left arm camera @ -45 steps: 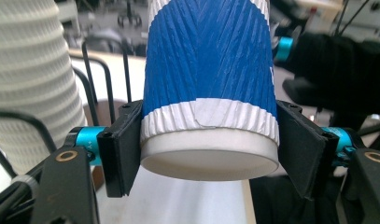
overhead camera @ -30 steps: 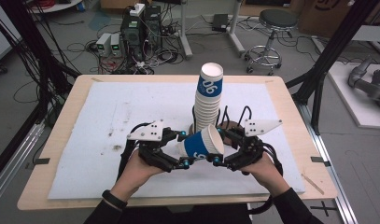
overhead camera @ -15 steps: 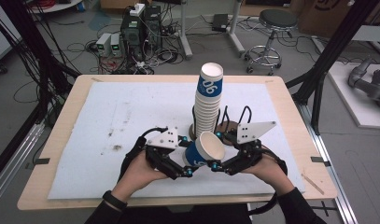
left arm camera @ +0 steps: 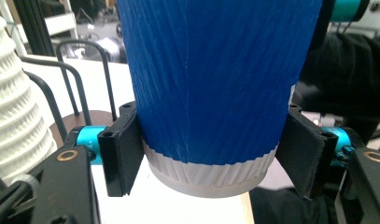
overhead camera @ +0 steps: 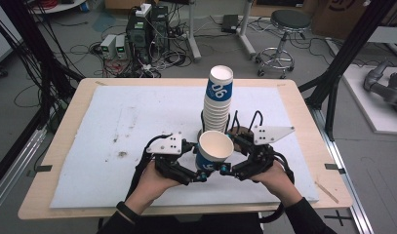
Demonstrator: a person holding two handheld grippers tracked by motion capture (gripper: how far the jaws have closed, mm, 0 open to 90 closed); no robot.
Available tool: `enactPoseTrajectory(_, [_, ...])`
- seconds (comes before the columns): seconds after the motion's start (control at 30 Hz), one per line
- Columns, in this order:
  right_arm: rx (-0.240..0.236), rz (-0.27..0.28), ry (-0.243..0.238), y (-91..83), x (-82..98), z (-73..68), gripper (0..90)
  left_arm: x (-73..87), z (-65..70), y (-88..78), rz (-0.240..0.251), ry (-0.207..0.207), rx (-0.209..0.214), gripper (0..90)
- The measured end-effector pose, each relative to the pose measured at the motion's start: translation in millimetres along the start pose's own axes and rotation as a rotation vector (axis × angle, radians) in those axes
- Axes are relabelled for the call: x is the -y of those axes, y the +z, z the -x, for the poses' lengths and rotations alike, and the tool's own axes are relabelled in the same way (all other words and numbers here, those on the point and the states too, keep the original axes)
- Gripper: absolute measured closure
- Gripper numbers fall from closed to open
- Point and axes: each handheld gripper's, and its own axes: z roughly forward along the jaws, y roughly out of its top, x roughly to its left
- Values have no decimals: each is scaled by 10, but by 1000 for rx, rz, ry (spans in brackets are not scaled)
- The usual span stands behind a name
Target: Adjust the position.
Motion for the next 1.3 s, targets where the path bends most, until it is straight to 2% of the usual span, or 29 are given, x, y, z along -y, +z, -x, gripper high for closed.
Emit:
enactPoseTrajectory(0.1, [-7, 39, 8, 23, -4, -22, 191, 4, 18, 21, 10, 13, 1, 299])
enactPoseTrajectory(0.3, [-5, 67, 3, 34, -14, -41, 199, 32, 8, 50, 35, -8, 20, 299])
enactPoseTrajectory(0.53, [1, 48, -18, 47, -12, -43, 231, 38, 16, 60, 22, -8, 9, 287])
enactPoseTrajectory(0.73, [11, 20, -33, 67, -2, -50, 233, -20, 64, 80, 26, -1, -8, 203])
enactPoseTrajectory(0.97, [-4, -3, -45, 123, 10, -78, 232, -24, 82, 96, 29, -1, -9, 231])
enactPoseTrajectory(1.03, [-6, 1, -47, 124, 9, -81, 233, -23, 73, 85, 35, -3, -3, 261])
enactPoseTrajectory(1.3, [-11, 5, -42, 128, 9, -77, 217, -25, 67, 73, 35, -3, 1, 269])
